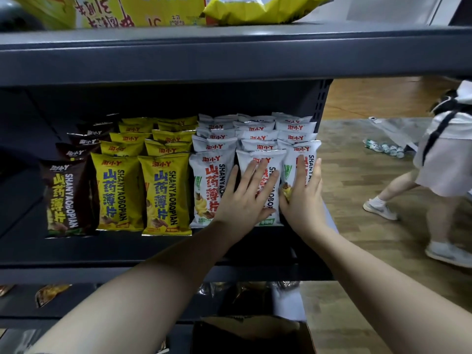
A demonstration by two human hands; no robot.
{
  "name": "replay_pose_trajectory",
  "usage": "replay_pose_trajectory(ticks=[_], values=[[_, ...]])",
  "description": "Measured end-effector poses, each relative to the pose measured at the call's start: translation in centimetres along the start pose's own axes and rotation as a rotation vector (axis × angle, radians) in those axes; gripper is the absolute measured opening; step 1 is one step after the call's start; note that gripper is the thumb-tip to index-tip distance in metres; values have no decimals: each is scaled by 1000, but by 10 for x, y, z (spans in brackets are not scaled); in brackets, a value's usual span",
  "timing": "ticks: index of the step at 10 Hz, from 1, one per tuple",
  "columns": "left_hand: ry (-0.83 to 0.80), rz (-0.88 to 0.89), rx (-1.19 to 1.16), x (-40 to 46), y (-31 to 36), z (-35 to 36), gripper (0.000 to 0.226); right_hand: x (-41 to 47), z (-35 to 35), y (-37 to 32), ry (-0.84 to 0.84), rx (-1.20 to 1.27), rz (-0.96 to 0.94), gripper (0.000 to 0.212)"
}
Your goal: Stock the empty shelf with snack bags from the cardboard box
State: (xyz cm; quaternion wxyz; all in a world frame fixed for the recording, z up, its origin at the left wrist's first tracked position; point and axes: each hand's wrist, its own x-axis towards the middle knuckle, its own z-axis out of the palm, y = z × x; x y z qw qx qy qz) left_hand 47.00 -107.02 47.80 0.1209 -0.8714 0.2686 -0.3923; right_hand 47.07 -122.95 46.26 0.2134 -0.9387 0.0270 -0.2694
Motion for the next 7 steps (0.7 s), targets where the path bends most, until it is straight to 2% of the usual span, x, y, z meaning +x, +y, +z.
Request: replay_pose_trajectory(ticks=[4,5,6,7], values=[[-56,-18,47,0,2,-7,85,-3,-15,-6,-72,32,12,81],[-103,-39,64,-2,3,-16,89,-8,-29,-10,-94,-1,30,71],[-105,-46,-51,-8,6,-34,81,-12,-45,-14,-26,-11,-39,55],[-30,-87,-201,-39,3,-58,65,-21,-72,-16,95,73,-158,43]])
